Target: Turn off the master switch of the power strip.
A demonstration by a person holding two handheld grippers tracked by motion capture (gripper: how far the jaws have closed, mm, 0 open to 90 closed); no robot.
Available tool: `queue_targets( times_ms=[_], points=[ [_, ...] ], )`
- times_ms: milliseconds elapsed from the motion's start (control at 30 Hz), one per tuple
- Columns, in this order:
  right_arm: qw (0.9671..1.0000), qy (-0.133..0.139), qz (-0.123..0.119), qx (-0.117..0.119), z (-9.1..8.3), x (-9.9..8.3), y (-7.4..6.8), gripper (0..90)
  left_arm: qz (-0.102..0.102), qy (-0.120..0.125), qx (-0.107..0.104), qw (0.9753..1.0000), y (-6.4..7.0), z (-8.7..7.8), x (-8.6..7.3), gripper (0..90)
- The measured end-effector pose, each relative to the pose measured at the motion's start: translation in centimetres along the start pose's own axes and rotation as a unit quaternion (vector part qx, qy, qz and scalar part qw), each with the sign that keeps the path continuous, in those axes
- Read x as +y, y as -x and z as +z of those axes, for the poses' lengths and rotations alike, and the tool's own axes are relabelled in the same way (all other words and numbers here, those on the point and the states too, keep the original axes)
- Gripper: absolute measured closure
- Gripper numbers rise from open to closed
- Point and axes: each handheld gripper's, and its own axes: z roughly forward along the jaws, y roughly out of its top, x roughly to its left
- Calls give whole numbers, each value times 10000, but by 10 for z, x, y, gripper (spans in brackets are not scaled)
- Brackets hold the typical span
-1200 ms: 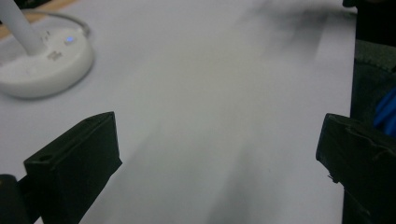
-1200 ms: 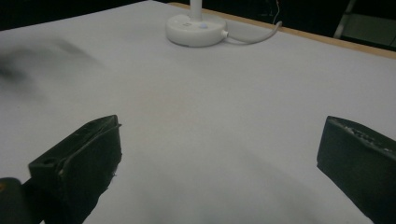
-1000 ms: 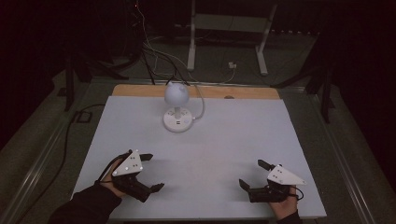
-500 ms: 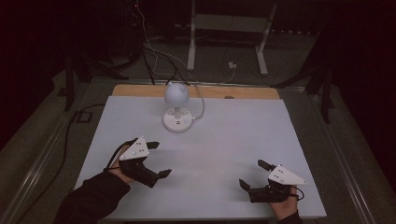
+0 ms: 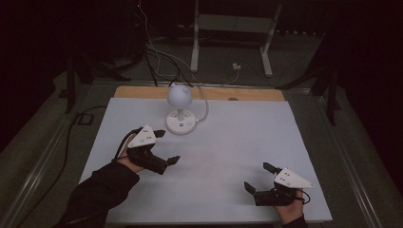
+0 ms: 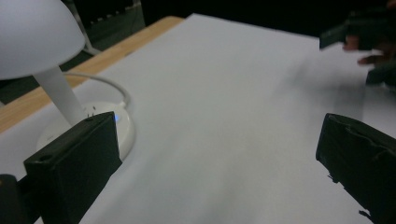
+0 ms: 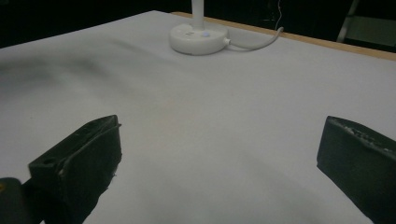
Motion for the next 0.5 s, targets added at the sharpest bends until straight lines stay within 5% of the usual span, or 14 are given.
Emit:
queue_targets(
  times_ms=[267,367,500],
  points=[
    [10000,37,48,-15,0,0,1,0,101,-124,326,9993,-8,19,9,2],
    [10000,48,48,-14,0,0,2,0,-172,-46,309,9994,-15,25,15,1],
    [10000,24,67,-2,0,0,1,0,-226,55,490,9985,-18,32,22,2]
  ],
)
